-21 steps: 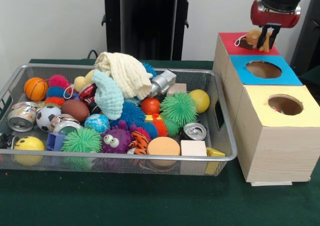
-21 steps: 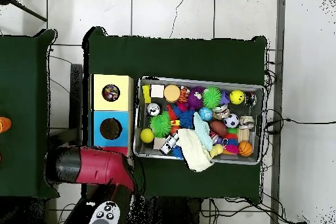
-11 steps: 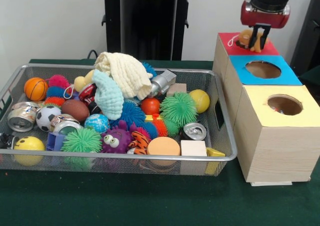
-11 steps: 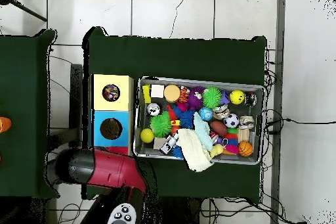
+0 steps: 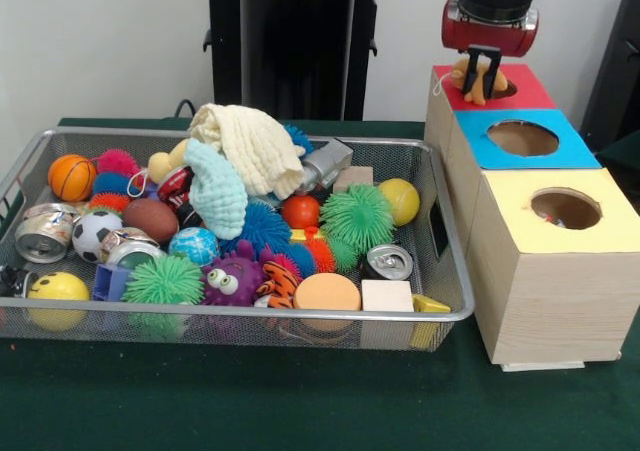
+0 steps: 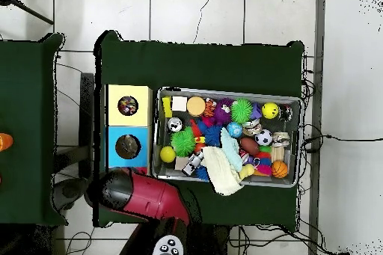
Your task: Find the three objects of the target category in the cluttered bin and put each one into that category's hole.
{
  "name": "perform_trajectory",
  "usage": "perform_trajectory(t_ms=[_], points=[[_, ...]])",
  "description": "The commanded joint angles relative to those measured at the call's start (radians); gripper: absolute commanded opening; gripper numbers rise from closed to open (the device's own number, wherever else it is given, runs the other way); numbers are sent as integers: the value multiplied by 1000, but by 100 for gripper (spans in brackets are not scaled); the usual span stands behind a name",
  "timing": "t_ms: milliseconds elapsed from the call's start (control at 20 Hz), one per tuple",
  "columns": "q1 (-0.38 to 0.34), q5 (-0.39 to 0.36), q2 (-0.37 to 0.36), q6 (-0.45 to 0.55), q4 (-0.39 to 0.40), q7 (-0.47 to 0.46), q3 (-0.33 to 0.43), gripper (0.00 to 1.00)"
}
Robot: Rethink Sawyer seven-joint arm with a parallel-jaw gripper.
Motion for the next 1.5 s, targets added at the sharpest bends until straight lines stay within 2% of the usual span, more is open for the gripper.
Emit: perform_trajectory(t_ms=[50,250,600,900,1500], points=[[-43,-69,54,-171,200,119,100,0],[8,-64,60,-218,219,180,100,0],[20,-47,66,-264,242,191,122,0],[21,-45,71,-268,241,181,125,0],[-23,-50,83,-341,291,179,177,0]])
